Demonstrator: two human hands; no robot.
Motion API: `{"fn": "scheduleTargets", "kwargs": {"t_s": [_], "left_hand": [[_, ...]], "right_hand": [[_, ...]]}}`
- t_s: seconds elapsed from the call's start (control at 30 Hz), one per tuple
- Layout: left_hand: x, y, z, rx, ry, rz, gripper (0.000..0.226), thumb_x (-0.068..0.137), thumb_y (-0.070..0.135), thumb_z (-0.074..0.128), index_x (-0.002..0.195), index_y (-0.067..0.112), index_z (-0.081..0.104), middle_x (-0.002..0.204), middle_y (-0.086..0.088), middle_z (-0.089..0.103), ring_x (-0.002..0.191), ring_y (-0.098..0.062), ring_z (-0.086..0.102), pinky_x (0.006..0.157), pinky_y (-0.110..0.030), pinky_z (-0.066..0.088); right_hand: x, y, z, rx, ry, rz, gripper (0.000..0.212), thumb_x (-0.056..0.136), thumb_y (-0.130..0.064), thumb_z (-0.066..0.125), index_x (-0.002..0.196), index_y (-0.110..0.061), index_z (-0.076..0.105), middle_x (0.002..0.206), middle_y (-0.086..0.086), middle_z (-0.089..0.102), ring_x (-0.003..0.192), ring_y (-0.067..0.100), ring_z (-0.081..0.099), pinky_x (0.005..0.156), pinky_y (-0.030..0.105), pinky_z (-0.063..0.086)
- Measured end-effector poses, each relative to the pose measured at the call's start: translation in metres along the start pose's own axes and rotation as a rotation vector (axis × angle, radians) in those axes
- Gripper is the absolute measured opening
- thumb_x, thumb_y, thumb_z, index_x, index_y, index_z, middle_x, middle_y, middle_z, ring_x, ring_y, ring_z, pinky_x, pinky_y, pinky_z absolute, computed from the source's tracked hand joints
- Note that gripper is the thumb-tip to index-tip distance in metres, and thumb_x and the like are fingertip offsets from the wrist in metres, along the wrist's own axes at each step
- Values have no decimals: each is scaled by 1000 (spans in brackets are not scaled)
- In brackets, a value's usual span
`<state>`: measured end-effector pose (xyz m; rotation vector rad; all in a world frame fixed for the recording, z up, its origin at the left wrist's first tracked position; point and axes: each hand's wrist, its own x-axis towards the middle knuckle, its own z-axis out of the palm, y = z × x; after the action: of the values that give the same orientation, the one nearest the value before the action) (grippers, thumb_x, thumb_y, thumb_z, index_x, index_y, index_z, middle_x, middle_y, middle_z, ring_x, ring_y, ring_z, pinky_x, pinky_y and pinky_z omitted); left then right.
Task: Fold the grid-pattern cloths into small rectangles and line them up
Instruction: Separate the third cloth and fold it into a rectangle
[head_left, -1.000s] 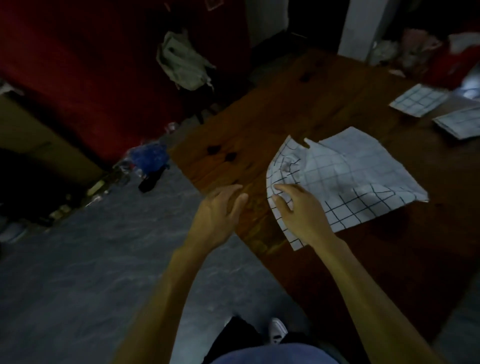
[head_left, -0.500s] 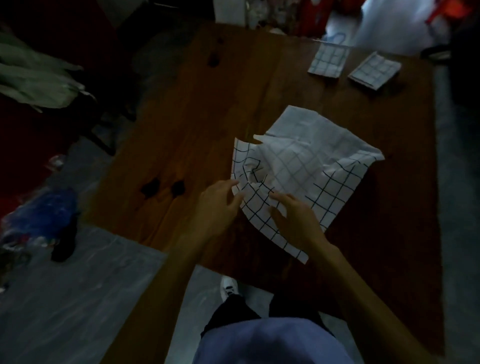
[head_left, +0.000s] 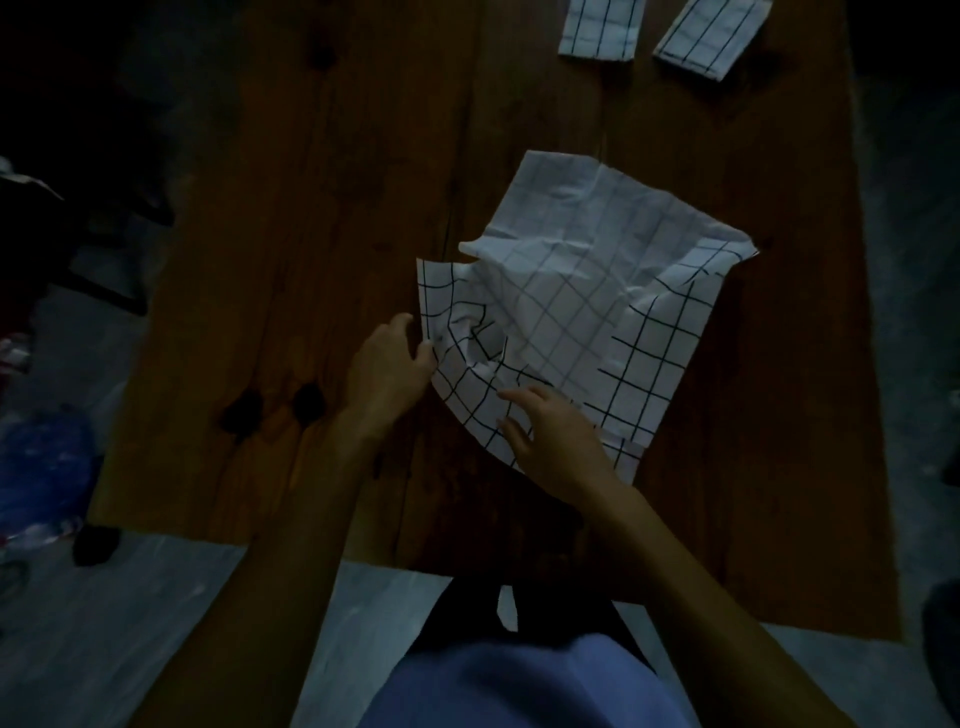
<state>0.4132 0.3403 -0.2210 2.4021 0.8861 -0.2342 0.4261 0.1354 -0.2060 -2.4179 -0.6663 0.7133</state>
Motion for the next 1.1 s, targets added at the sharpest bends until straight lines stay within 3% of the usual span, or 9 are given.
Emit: {"fn": "scheduleTargets", "kwargs": {"t_s": [0.1, 0.23, 0.4, 0.57, 0.63, 0.73, 0.87, 1.0, 1.1], "left_hand": [[15, -2, 5, 22, 11, -30, 52, 96, 38, 47, 142, 16, 36, 138, -11, 48, 124, -26, 48, 97, -41, 45], [37, -4, 18, 71, 12, -78, 48, 95, 41, 48, 134, 14, 45, 128, -11, 53, 114, -25, 54, 89, -39, 49], [52, -3, 30, 85, 20, -42, 22, 93, 39, 53, 95, 17, 57, 97, -6, 59, 83, -19, 58, 69, -38, 54], [52, 7, 13, 5, 71, 61, 12, 96, 24, 48, 99, 15, 56, 100, -5, 55, 88, -18, 54, 78, -38, 53], [49, 10, -3, -19, 79, 161, 12, 96, 21, 47, 101, 16, 57, 98, -4, 55, 86, -17, 55, 77, -38, 53], [41, 15, -28, -29, 79, 337, 10, 95, 19, 48, 101, 17, 56, 95, -2, 55, 81, -14, 54, 73, -36, 53], [28, 19, -59, -65, 57, 421, 17, 96, 17, 48, 111, 17, 56, 107, -2, 58, 90, -14, 56, 76, -34, 52], [13, 10, -87, -176, 97, 411, 10, 96, 22, 49, 103, 20, 56, 99, 4, 56, 88, -13, 56, 71, -25, 46], [2, 13, -99, -510, -25, 232, 23, 92, 34, 58, 111, 24, 53, 98, 13, 56, 87, -2, 56, 66, -20, 47]], "right_hand": [[18, -1, 3, 4, 9, -17, 39, 98, -34, 47, 136, -24, 48, 136, 2, 51, 119, 22, 51, 95, 37, 45], [39, 0, 8, -4, 8, -39, 38, 98, -31, 47, 135, -24, 49, 133, 1, 53, 109, 22, 57, 85, 32, 48], [55, -6, 1, -19, 20, -74, 38, 98, -30, 49, 134, -20, 50, 129, 4, 55, 104, 22, 58, 83, 33, 50], [75, -26, -15, -39, 155, -157, 35, 97, -22, 51, 131, -16, 53, 118, 8, 58, 97, 21, 58, 76, 27, 48], [88, -43, -27, -78, 219, -229, 40, 92, -15, 56, 132, -12, 51, 122, 13, 55, 104, 25, 56, 82, 33, 50], [113, -73, -51, -250, 266, -381, 57, 86, -6, 58, 140, -14, 42, 142, 18, 41, 130, 34, 40, 103, 44, 39], [132, -107, -81, -578, 31, -481, 66, 89, -13, 51, 149, -24, 25, 159, 7, 11, 147, 28, -5, 118, 50, 7], [137, -132, -98, -737, 34, -503, 35, 93, -19, 51, 126, -29, 55, 144, 0, 44, 145, 23, 13, 117, 49, 5], [135, -149, -108, -661, 126, -492, 24, 94, -16, 49, 109, -27, 65, 125, -2, 60, 135, 20, 34, 114, 45, 8]]}}
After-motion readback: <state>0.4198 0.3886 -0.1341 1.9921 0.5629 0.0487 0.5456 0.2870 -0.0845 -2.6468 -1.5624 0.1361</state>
